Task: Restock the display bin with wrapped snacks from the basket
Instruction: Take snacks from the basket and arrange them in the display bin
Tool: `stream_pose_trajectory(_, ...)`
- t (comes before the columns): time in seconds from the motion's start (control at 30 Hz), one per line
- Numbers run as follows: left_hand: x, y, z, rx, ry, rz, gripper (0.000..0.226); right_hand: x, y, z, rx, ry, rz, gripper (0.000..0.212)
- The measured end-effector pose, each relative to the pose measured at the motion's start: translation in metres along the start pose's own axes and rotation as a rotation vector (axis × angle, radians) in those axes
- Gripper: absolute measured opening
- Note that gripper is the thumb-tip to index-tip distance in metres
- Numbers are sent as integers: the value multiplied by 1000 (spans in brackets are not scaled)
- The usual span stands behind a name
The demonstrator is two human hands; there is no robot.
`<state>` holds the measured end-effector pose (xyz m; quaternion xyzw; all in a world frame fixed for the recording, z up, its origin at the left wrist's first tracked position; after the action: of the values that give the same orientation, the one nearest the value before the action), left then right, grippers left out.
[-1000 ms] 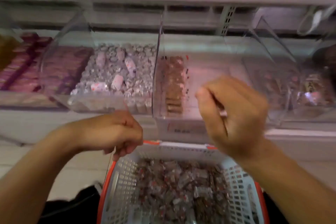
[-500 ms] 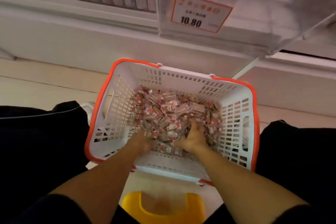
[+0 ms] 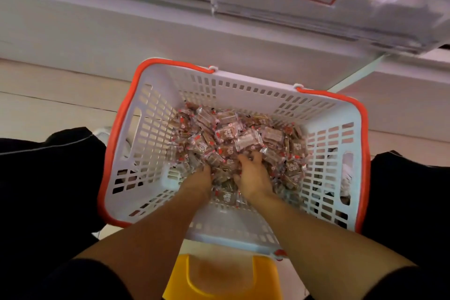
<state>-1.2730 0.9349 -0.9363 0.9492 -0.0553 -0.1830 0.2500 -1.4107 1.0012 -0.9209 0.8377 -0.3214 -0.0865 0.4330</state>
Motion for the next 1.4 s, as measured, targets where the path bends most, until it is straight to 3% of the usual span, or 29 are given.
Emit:
stream_pose_trajectory(0.27,-3,3,-2,14,25,129,39,0,15,11,38,85,113,35)
stream_pose_trajectory(0.4,3,3,-4,12,93,186,32,10,8,9,196,155,28,71)
stream_pose_trajectory(0.43,5,5,-5,10,97,204,35,13,5,8,197,169,2,70)
stream_pose_trajectory(0.53,7,16,-7,-3,116,200,36,19,1,7,106,180,-4,34)
stream_pose_trajectory(0.63,11,23,-7,32,87,73,27,19,-3,7,148,114,149,25)
stream_pose_trajectory(0.83,10,46,-11,10,121,-199,30,-7,17,8,297,-44,404,29)
stream_pose_trajectory(0.93,4,51,-18,75,192,-406,28,-18,25,5,414,-132,618,27)
stream_pose_trajectory(1.03,3,50,-27,150,276,-621,38,-25,33,0,477,-159,721,37)
stream_pose_trajectory(1.2,-5,51,-45,235,351,-986,14,-24,52,-12,634,-40,699,20)
stream_pose_trajectory(1.27,-5,56,-47,210,310,-1028,19,-20,69,-17,676,28,739,20)
stream_pose_trajectory(1.4,-30,63,-56,295,137,-1226,32,-5,113,-21,535,182,841,25)
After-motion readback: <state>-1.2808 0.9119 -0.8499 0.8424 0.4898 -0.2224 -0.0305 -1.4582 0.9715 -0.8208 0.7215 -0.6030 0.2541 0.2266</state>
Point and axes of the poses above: each hand's wrist, its own z-axis towards the middle knuckle, its own y-axis out of the back of the hand, x = y × z, the point moved 6 cm from there along z, towards the middle knuckle, and after that the axes turned 13 degrees about -z, right-handed, at the moved point
